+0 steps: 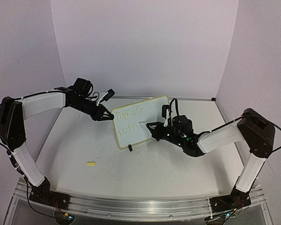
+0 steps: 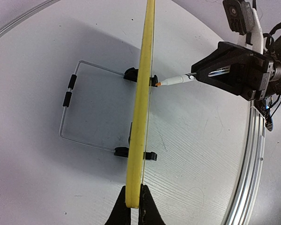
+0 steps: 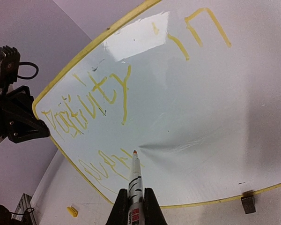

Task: Write a sentence on the whiteboard

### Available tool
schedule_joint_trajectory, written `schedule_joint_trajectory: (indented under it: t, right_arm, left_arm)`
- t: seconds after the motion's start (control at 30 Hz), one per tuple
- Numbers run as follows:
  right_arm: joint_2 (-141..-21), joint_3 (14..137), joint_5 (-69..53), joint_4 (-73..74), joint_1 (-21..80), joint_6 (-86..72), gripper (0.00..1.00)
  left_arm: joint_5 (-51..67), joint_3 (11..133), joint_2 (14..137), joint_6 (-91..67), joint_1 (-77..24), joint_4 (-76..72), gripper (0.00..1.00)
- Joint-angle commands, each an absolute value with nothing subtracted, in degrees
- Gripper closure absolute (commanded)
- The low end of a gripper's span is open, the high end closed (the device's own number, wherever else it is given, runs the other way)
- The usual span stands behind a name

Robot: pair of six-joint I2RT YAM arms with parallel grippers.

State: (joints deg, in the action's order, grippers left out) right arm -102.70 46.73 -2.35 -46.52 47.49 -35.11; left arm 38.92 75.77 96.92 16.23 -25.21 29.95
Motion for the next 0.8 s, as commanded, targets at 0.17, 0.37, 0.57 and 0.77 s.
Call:
schedule_joint_trajectory:
  t: [0.17,0.37,0.57,0.77]
  right_arm:
    - [-104.90,49.97,-2.70,-48.47,46.13,-34.91,1.00]
    - [-105.89,49.53,-3.72,-48.50,45.95,-36.00,1.00]
    - [-106.29,47.98,-4.51,-48.45,45.97,-37.42,1.00]
    - [-107.91,46.62,-6.01,-48.79,46.12,-39.37,1.00]
  left_arm:
    - [36.21,76.28,98.28,17.42,-26.38,34.29,1.00]
    - [36.17,76.29,98.39,17.42,-26.37,34.24,1.00]
    - [36.22,76.32,98.36,17.42,-26.36,34.29,1.00]
    - [36.22,76.29,98.28,17.45,-26.40,34.28,1.00]
